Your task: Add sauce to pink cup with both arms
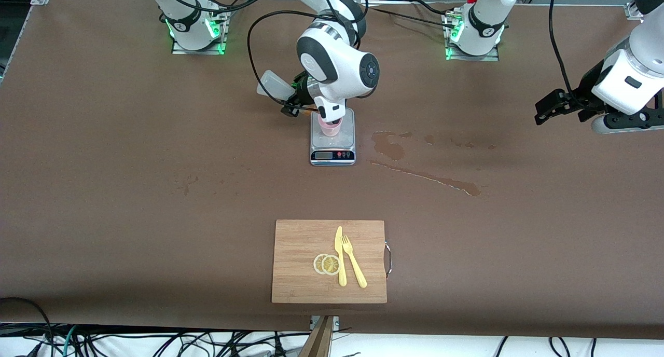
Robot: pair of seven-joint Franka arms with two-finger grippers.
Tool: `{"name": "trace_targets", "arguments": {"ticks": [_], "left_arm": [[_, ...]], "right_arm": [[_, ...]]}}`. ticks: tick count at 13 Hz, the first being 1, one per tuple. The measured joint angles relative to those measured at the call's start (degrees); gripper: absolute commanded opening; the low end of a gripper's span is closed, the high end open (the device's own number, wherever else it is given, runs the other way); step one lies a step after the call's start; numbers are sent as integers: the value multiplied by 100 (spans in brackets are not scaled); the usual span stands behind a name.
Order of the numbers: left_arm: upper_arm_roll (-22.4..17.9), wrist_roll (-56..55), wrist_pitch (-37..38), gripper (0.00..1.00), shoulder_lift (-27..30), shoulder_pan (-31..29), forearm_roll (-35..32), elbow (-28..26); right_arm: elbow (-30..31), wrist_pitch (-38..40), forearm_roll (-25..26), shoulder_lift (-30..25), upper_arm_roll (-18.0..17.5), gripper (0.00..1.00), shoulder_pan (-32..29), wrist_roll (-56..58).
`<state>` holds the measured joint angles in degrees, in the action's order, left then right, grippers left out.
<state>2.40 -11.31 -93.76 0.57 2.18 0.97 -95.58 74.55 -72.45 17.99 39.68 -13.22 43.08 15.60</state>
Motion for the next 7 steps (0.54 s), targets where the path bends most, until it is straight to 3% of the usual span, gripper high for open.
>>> {"name": "trace_targets", "arguments": {"ticks": [7], "left_arm": [[0,0,0,100,0,0,0,0]], "right_arm": [[-36,2,0,-9,0,0,-51,8]]}}
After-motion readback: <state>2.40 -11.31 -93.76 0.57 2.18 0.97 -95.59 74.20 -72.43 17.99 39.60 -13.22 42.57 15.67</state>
